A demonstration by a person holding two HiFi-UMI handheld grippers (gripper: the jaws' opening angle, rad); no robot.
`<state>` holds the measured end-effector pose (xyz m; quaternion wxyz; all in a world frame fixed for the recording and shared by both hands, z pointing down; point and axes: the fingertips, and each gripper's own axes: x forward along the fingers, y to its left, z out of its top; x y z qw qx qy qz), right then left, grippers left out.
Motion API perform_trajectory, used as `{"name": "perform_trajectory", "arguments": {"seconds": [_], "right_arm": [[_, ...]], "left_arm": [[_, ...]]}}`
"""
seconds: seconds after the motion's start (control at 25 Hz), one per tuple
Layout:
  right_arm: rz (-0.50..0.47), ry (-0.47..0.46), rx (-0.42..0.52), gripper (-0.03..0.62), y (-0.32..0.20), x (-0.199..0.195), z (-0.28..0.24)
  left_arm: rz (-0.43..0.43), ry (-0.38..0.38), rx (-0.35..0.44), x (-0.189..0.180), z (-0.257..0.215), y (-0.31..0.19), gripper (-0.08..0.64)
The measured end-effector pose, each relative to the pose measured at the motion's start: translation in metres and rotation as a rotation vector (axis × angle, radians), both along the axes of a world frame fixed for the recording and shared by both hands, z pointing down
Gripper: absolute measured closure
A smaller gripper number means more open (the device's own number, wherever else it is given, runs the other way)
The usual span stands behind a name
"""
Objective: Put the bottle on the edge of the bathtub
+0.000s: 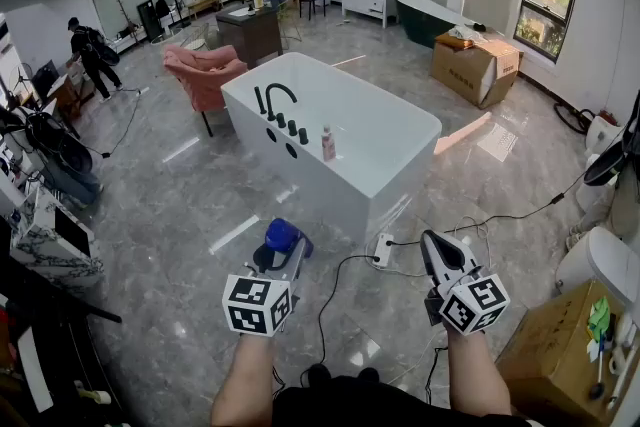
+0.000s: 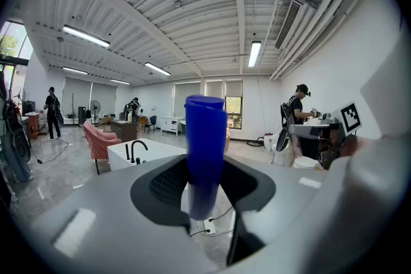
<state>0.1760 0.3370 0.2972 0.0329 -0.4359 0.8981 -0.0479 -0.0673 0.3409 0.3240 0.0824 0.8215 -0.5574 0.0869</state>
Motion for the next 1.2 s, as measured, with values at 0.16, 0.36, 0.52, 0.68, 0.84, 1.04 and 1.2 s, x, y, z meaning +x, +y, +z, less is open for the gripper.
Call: {"name": "perform_trajectory", "arguments": {"seconds": [0.16,0.36,0.52,0.68,0.84,1.04,1.2], "right_arm": [[0.002,-0.003,-0.002,0.581,0.002,0.012,0.003],[0.008,-0.013,-0.009,0.581,0.007,0.027,0.007],[-0.005,-0.042,-0.032,0.581,0.013,0.038,0.013],[-0.071,-0.052,-0.048,0.58,0.027,0.037,0.02],[-0.076,-0.063,-0.059,0.58,0.03,0.04,0.022],[-0.052,-0.062,-0.081,0.58,0.018,0.04,0.028],[0.033,-0.064,-0.118,0.58,-0.007,0.051,0.036]], "left_arm": [[0.006,-0.006,0.003,0.012,0.0,0.002,0.405],[0.016,-0.018,-0.001,0.028,0.001,0.009,0.404],[0.006,-0.022,-0.007,0.037,0.005,0.016,0.403],[-0.008,-0.013,-0.011,0.044,0.01,0.028,0.403],[-0.011,-0.005,-0.005,0.049,0.009,0.032,0.403],[-0.007,-0.001,-0.001,0.045,0.01,0.019,0.403],[0.016,0.014,0.006,0.044,0.01,-0.008,0.403]]}}
